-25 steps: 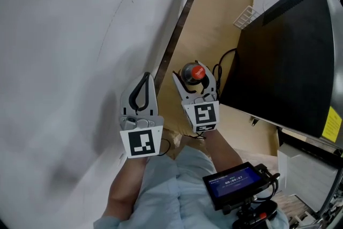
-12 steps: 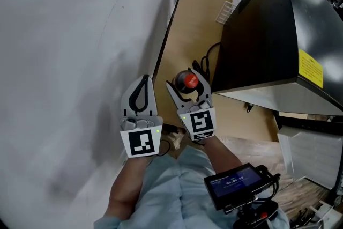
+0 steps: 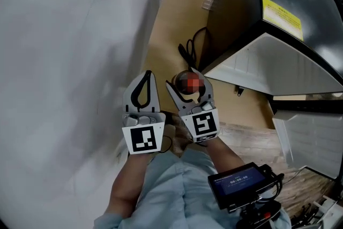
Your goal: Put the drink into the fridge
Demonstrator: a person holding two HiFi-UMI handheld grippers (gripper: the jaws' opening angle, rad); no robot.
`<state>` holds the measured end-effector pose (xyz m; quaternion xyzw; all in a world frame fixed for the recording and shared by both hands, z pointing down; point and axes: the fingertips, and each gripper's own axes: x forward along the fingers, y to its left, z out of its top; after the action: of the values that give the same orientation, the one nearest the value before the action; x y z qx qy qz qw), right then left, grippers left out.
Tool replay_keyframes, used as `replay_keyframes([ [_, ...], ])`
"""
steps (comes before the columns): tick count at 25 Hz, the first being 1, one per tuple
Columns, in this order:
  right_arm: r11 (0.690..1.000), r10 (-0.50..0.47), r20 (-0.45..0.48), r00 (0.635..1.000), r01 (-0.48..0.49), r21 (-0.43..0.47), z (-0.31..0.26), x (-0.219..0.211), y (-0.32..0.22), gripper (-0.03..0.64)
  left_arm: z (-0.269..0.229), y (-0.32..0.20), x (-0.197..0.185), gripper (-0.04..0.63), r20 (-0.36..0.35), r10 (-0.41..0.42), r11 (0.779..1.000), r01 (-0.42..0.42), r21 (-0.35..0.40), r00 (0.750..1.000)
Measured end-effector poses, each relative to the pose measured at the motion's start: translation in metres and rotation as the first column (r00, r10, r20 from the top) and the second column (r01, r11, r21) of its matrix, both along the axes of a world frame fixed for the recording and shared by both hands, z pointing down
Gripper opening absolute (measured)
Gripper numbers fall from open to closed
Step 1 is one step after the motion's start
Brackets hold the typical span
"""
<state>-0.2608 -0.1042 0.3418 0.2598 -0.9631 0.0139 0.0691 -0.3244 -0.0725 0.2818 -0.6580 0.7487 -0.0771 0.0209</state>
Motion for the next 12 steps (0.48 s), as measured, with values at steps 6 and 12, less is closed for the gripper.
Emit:
replay_keyframes([
  [6,0.999,0.044,-0.027,0.999,-0.044,-0.009,-0.005,0.078,0.02,0.311,-0.008,0.015,0.073,0.008,-0.036,0.036,0.999,-0.036,0.012,0.999],
  [12,0.992,0.128,-0.05,0.99,-0.129,0.001,0.0,0.171,0.026,0.311,-0.005,0.021,0.161,0.008,-0.03,0.123,0.992,-0.122,0.013,0.992],
])
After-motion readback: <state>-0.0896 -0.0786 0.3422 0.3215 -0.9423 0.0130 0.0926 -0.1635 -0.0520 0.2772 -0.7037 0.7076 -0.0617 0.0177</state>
